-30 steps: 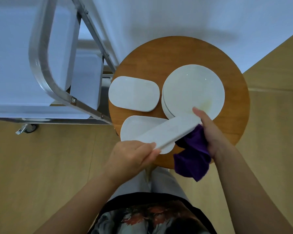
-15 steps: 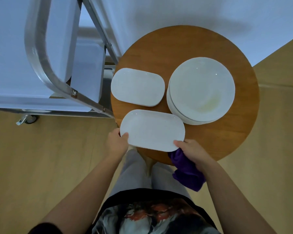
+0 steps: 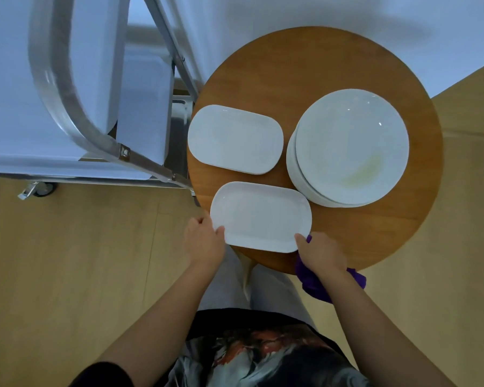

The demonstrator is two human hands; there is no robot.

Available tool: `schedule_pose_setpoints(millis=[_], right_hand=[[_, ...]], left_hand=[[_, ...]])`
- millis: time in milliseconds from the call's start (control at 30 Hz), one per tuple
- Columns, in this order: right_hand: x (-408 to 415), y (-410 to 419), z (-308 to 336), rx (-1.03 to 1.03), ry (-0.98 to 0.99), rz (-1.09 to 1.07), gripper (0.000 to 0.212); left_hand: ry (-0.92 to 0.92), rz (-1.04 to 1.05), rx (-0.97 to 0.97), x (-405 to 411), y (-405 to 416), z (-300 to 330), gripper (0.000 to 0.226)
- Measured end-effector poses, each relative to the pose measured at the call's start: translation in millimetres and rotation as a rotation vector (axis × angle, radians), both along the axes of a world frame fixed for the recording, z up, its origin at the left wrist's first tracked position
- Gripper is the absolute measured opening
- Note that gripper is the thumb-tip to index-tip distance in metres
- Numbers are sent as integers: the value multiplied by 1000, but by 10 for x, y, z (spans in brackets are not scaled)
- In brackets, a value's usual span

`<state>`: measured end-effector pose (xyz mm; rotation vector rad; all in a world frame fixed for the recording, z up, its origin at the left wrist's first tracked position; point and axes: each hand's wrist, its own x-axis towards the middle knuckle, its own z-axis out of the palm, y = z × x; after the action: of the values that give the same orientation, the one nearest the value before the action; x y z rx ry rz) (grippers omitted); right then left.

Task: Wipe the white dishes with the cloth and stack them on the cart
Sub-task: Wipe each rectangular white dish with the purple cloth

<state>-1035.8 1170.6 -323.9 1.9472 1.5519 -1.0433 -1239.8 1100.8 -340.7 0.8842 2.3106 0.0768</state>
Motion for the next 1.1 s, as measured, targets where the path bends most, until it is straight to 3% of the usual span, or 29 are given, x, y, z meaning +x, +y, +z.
schedule_pose_setpoints(millis=[133, 333, 467, 600, 733, 833, 1100], right_hand=[[-108, 138, 276, 117, -59, -11, 35], [-657, 426, 554, 392, 334, -250, 6], [-1099, 664, 449, 459, 409, -264, 6], [-1397, 838, 273, 455, 366, -241, 7], [-1515, 926, 156, 449, 355, -287, 7], [-1562, 946, 107, 434, 338, -323, 9], [-1646, 946, 36, 367, 357, -360, 22]], left_hand=[[-50, 13, 116, -192, 218, 57, 41], [-124, 167, 245, -702, 806, 111, 36], [-70, 161, 209, -903, 1155, 45, 28], [-81, 134, 137, -1047, 1363, -61, 33], [-44, 129, 111, -1169, 1464, -123, 13], [-32, 108, 115, -1209, 1495, -132, 11], [-202, 84, 13, -1183, 1435, -153, 18]])
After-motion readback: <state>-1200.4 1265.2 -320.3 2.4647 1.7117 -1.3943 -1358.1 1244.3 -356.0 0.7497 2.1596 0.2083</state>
